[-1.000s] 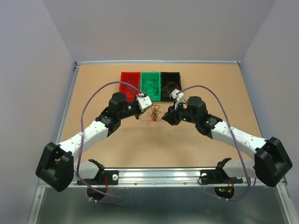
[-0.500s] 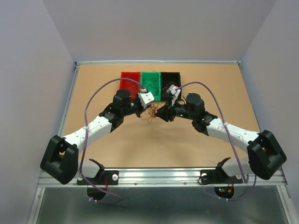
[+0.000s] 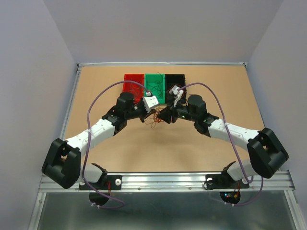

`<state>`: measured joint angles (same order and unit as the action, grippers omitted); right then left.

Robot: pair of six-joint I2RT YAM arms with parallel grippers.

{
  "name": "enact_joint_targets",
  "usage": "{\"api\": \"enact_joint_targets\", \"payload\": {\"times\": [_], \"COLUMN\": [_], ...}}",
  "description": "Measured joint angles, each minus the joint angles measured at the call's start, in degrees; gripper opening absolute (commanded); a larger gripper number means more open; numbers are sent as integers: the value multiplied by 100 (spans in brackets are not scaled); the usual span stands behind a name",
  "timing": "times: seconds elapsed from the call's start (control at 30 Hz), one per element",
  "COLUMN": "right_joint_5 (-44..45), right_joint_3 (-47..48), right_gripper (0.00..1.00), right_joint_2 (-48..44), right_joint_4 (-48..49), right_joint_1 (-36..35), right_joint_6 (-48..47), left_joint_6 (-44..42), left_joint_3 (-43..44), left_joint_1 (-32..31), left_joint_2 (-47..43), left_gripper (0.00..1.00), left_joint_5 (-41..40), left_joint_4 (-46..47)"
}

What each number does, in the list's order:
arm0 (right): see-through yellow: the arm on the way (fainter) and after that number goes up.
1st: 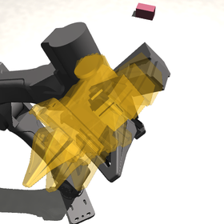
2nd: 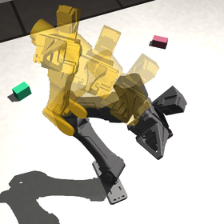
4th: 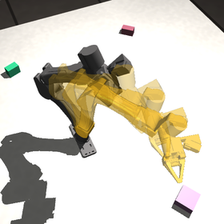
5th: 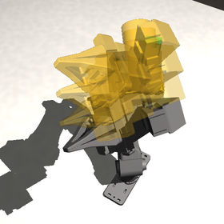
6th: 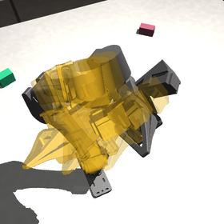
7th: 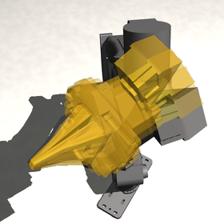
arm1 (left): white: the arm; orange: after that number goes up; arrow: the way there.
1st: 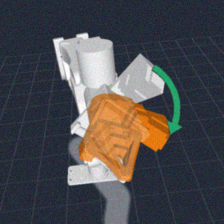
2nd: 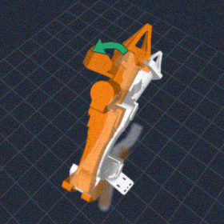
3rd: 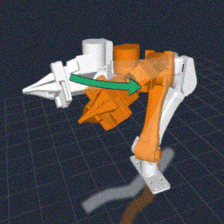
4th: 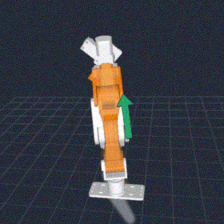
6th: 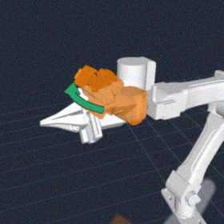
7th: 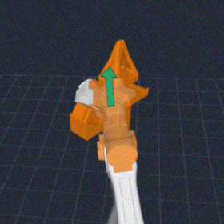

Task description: Untangle the cables

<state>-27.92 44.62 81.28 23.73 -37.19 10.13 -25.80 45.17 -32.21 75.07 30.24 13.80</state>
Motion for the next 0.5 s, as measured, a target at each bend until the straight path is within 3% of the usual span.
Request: {"api": "enact_joint_targets", "payload": {"times": [0.5], "right_joint_5": [439], "right_joint_3": [162], "right_gripper": [45], "right_joint_2": [258], "right_joint_4": [87], "right_joint_1": [0], "right_joint_6": [46], "left_joint_6": [-2], "left_joint_3": [0], "left_joint_1": [7], "left_joint_2": [-2], "left_gripper": [0], "left_joint_5": [306], "left_joint_4": [-79]}}
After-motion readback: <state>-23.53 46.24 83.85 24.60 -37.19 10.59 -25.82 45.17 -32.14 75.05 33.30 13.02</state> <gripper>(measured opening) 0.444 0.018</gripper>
